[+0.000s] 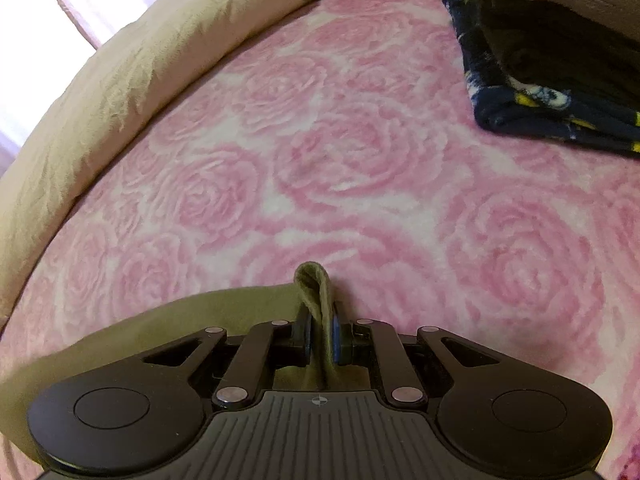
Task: Fold clothes
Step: 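Open the left tool and release its edge while the right tool keeps holding the hem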
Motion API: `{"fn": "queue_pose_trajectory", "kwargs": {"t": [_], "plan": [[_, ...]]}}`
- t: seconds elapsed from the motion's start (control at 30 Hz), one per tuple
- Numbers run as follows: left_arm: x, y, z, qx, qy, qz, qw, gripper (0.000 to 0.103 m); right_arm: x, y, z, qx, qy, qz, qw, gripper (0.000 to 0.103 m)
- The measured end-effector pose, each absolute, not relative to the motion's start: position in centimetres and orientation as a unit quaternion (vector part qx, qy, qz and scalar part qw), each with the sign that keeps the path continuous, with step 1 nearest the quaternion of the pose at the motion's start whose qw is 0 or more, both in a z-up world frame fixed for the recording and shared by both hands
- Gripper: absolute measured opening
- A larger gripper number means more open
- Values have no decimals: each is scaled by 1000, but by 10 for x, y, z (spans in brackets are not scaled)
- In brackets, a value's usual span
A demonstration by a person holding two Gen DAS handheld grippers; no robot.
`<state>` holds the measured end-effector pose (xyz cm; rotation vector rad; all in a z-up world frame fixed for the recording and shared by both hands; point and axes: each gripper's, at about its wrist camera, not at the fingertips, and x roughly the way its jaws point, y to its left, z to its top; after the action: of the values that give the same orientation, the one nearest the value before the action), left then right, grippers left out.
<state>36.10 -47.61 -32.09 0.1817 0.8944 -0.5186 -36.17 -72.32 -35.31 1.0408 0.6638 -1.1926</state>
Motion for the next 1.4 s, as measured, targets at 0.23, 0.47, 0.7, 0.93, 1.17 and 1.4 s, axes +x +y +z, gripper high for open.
{"fn": "queue_pose_trajectory", "kwargs": {"t": [0.23, 0.47, 0.7, 0.93, 1.17, 1.4], "plan": [[365, -460, -337, 122, 427, -233, 865, 42, -372, -726, -332, 433, 304, -535, 658, 78], [382, -520, -339, 176, 443, -285, 832, 64, -387, -725, -319, 443, 272, -535, 666, 80], [410, -554, -390, 147, 535, -222, 802, 36, -374, -723, -334, 457, 282, -528, 658, 80], [417, -564, -354, 119, 460, -300, 827, 0, -365, -729, -346, 459, 300, -521, 655, 29], [417, -582, -369, 204, 431, -256, 841, 8, -367, -740, -347, 457, 279, -554, 638, 32], [382, -546, -343, 162, 374, -201, 891, 31, -390, -720, -315, 426, 214, -591, 651, 74]]}}
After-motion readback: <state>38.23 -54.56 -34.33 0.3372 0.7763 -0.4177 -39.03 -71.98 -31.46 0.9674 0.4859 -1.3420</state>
